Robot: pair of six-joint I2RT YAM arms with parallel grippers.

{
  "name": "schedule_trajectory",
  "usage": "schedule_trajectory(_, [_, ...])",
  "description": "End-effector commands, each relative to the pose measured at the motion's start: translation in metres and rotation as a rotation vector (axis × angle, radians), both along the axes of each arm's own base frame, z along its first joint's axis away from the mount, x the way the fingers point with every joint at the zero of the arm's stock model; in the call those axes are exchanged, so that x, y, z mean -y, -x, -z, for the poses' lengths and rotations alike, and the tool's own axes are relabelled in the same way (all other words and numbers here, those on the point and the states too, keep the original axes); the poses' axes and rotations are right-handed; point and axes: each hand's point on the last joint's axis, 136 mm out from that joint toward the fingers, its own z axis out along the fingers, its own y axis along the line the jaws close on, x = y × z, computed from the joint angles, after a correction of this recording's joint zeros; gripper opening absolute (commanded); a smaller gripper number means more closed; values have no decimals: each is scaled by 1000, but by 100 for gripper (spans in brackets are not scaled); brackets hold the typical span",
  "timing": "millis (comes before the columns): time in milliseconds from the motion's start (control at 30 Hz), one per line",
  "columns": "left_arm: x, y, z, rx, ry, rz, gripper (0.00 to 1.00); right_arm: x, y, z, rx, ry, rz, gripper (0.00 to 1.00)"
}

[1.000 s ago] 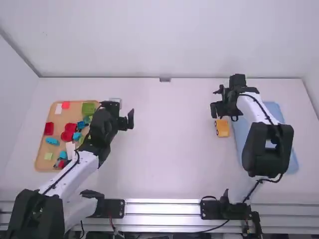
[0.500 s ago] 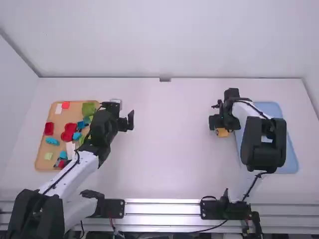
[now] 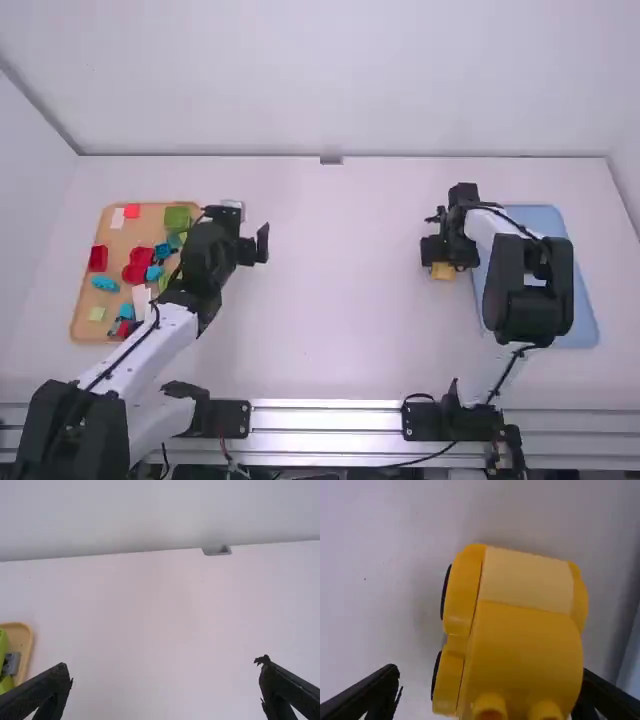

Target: Assemble lego blocks to make yellow taxi

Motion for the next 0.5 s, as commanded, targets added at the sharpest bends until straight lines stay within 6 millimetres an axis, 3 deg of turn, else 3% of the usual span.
schedule_trajectory(0, [-4,1,6,-15,-9,-11,99,6,11,9,-28,39,67,89])
schedule_trajectory(300, [-4,1,5,-11,-9,-12,99,4,17,17,-31,18,87,81])
schedule_trajectory(467, [-4,1,5,-13,-9,-11,99,3,15,17,-21,15,84,63])
